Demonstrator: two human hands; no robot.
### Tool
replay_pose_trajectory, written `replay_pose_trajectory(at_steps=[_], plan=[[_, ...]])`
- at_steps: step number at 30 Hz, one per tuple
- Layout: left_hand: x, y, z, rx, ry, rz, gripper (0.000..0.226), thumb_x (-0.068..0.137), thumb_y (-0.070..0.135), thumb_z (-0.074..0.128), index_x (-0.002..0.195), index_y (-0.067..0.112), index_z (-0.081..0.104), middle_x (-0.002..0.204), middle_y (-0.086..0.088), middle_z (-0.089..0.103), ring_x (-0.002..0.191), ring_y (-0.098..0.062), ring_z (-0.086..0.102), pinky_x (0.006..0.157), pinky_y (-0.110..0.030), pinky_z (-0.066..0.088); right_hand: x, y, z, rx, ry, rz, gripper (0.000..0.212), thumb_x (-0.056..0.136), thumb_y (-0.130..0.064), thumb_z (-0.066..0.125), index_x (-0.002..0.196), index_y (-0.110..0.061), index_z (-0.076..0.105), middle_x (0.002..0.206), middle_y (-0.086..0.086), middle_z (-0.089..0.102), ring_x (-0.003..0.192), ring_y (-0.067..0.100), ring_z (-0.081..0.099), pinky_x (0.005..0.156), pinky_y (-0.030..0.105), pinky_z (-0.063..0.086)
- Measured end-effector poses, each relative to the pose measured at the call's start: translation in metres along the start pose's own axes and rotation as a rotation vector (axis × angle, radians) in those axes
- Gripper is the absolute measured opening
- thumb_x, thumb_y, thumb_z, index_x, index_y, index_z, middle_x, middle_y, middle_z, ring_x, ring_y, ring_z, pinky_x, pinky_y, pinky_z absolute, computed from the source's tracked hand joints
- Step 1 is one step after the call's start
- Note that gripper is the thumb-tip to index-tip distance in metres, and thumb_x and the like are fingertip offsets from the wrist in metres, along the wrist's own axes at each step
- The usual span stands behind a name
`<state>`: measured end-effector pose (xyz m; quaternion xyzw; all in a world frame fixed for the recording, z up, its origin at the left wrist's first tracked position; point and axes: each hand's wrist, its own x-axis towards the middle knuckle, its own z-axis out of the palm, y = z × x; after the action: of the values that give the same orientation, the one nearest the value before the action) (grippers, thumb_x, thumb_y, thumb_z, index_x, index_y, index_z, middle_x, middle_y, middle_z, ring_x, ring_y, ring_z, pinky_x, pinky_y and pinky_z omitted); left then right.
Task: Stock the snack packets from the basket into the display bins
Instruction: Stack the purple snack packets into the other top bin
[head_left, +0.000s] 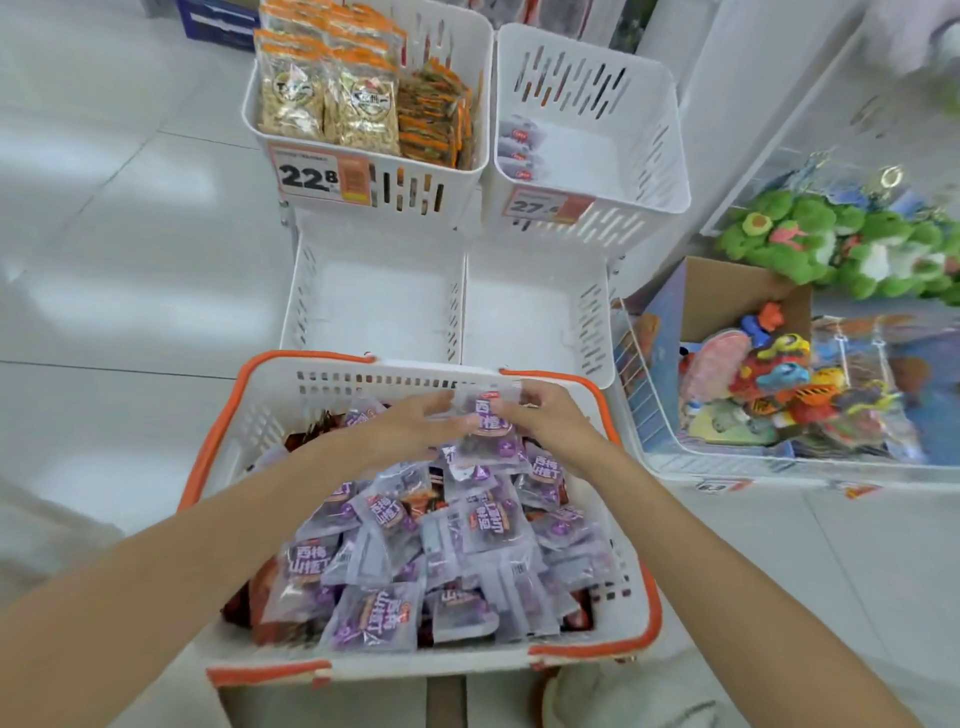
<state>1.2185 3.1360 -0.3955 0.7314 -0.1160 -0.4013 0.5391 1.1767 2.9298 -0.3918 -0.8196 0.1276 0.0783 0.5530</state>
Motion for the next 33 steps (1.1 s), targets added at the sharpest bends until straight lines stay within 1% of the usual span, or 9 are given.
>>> replay_pose_trajectory(at_steps=[3,6,12,15,18,23,26,28,33], plan=[[0.002,-0.012,-0.001,0.008,-0.062,-0.049,0.036,0.08,0.029,0.078,0.113,0.018,0.067,0.1,-0.007,0.071,0.091,-0.021,0.065,0.092,-0.043,0.055,-0.007,0.003,0.01,0.083,-0.277,0.096,0.024,0.09,-0.029,0.069,0.112,-0.021,0.069,0.111,0.007,0.072,0.096,0.02,0.069,0.086,0.032,0.056],[0.004,-0.03,-0.01,0.01,0.089,-0.062,0.027,0.083,0.017,0.077,0.107,0.011,0.067,0.088,-0.012,0.071,0.07,-0.021,0.062,0.063,-0.031,0.055,-0.011,0.03,0.011,-0.254,-0.36,0.177,0.031,0.097,-0.026,0.06,0.126,-0.017,0.062,0.132,0.004,0.061,0.119,0.02,0.059,0.104,0.033,0.045],[-0.001,-0.041,-0.018,-0.114,0.195,-0.107,0.031,0.089,0.02,0.07,0.119,0.02,0.06,0.068,-0.001,0.061,0.053,-0.009,0.044,0.045,-0.018,0.029,-0.02,0.076,0.022,-0.724,-0.533,0.284,0.064,0.091,-0.026,0.066,0.148,-0.024,0.037,0.134,0.007,0.055,0.112,0.025,0.057,0.097,0.039,0.048],[-0.001,-0.047,-0.021,-0.159,0.198,-0.136,0.036,0.092,0.022,0.067,0.126,0.022,0.056,0.086,-0.008,0.058,0.067,-0.015,0.043,0.056,-0.024,0.03,-0.013,0.065,0.012,-0.776,-0.48,0.238,0.048,0.087,-0.027,0.071,0.132,-0.018,0.057,0.115,0.002,0.062,0.102,0.023,0.059,0.087,0.032,0.048],[0.001,-0.047,-0.023,-0.25,0.235,-0.158,0.037,0.094,0.024,0.066,0.129,0.023,0.055,0.093,-0.007,0.058,0.067,-0.015,0.043,0.063,-0.027,0.036,-0.005,0.046,-0.003,-0.497,-0.273,0.171,0.011,0.086,-0.011,0.07,0.092,-0.02,0.067,0.088,-0.008,0.062,0.08,0.01,0.06,0.069,0.02,0.042],[0.004,-0.033,-0.018,-0.387,0.219,-0.123,0.027,0.099,0.027,0.057,0.124,0.018,0.056,0.104,-0.014,0.061,0.075,-0.01,0.054,0.109,-0.044,0.034,0.002,-0.008,0.002,-0.118,0.003,0.031,0.013,0.09,-0.015,0.069,0.081,-0.025,0.069,0.08,-0.012,0.067,0.071,-0.003,0.059,0.066,0.01,0.043],[0.003,-0.013,-0.015,-0.485,0.16,-0.071,0.037,0.101,0.044,0.045,0.133,0.026,0.049,0.131,-0.014,0.055,0.102,-0.013,0.054,0.111,-0.041,0.032,0.01,-0.021,0.011,0.025,0.059,0.037,0.004,0.09,-0.02,0.071,0.086,-0.019,0.069,0.087,-0.007,0.068,0.081,0.004,0.063,0.077,0.018,0.046],[0.003,-0.005,-0.013,-0.431,0.101,-0.032,0.032,0.097,0.047,0.048,0.124,0.03,0.05,0.117,0.003,0.055,0.111,-0.015,0.05,0.108,-0.037,0.035,0.015,-0.025,0.016,0.025,0.07,0.042,0.007,0.09,-0.021,0.071,0.088,-0.015,0.068,0.084,-0.003,0.068,0.077,0.012,0.062,0.076,0.026,0.049],[0.016,0.006,-0.016,-0.309,0.128,0.057,0.039,0.085,0.014,0.073,0.121,0.016,0.058,0.11,-0.008,0.069,0.093,-0.016,0.067,0.074,-0.023,0.055,0.029,-0.033,0.013,0.154,-0.07,0.101,0.027,0.096,-0.022,0.06,0.123,-0.027,0.057,0.124,0.001,0.063,0.108,0.018,0.063,0.091,0.039,0.05]])
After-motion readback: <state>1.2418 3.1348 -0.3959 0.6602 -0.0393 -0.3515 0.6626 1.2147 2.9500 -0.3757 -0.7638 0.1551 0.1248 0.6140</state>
